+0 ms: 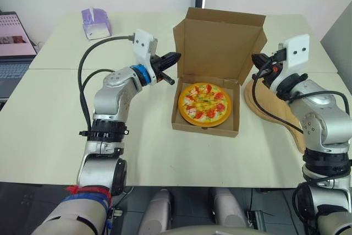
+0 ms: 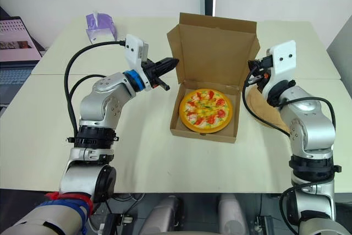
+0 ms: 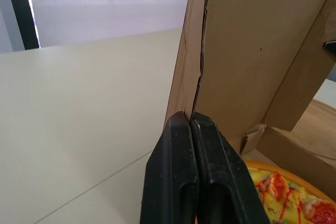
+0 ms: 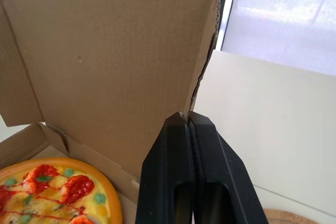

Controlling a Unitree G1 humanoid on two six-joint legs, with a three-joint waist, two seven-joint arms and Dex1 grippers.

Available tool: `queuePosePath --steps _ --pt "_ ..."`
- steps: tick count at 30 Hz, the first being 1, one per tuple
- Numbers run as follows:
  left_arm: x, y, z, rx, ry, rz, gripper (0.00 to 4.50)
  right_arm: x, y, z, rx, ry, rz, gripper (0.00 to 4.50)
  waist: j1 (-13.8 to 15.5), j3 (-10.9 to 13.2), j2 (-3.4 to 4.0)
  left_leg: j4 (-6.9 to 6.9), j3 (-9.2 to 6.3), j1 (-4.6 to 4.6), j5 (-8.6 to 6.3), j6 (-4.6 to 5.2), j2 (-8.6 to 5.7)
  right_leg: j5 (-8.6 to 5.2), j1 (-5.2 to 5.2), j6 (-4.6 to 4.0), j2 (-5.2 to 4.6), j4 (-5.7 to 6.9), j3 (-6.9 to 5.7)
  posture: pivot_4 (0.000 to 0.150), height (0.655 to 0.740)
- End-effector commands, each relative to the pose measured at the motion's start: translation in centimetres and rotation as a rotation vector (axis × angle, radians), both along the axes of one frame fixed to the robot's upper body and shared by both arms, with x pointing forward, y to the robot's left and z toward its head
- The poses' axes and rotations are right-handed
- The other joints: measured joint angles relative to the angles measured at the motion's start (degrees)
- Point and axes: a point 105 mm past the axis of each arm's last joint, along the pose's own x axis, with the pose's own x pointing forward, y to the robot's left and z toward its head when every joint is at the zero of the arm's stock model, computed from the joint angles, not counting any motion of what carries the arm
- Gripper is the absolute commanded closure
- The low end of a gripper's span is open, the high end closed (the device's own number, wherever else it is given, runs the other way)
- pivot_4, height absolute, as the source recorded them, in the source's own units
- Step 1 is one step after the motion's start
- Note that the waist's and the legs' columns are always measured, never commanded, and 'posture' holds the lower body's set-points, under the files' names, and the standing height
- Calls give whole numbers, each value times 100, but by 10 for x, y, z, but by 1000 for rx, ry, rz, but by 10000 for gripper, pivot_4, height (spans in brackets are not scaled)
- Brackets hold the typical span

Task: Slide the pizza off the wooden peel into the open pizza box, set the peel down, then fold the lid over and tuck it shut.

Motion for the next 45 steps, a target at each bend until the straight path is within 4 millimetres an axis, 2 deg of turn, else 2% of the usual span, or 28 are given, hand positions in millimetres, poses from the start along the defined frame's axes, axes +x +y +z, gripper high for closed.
queuePosePath --steps 1,17,25,28,33,39,42,44,45 --pt "-11 -5 14 -39 -33 -25 45000 -13 13 9 26 -37 38 44906 4 0 0 0 -1 1 0 0 0 0 0 0 0 1 0 1500 7400" --pt "-55 -6 -27 -54 59 -4 45000 -39 24 -25 73 65 19 44906 7 -5 2 -1 3 11 0 0 3 0 11 0 0 -4 3 1500 7400" --pt "-60 -1 -34 -45 59 39 45000 -44 23 -34 87 100 10 44906 5 -6 3 -1 8 15 -1 1 1 0 15 0 1 -5 4 1500 7400" --pt "-61 0 -37 -33 51 49 45000 -44 11 -35 125 114 -36 38865 12 -7 3 -3 8 18 -1 1 2 0 16 -1 2 -5 3 1500 7400" --pt "-60 -1 -37 -27 36 58 45000 -53 -5 -38 149 145 -49 21926 27 -7 3 -2 8 17 -1 1 2 0 19 -1 0 -9 4 1500 7400" --pt "-60 -5 -41 -23 32 53 45000 -72 -13 -48 177 233 41 2419 31 -7 3 -3 9 17 -1 2 1 0 20 0 1 -9 3 1500 7400" --pt "-60 -5 -43 -22 31 53 45000 -70 -39 -36 207 226 42 2419 35 -7 3 -2 13 17 -1 2 1 0 23 0 0 -10 4 1500 7400" --pt "-60 -5 -44 -22 32 56 45000 -59 -56 -14 225 176 32 2419 36 -7 3 0 16 18 -2 3 -2 0 31 1 0 -16 3 1500 7400" --pt "-59 -5 -44 -23 33 57 45000 -53 -63 -3 226 153 27 4095 34 -7 3 1 18 22 -2 3 -2 0 34 1 0 -16 4 1500 7400"
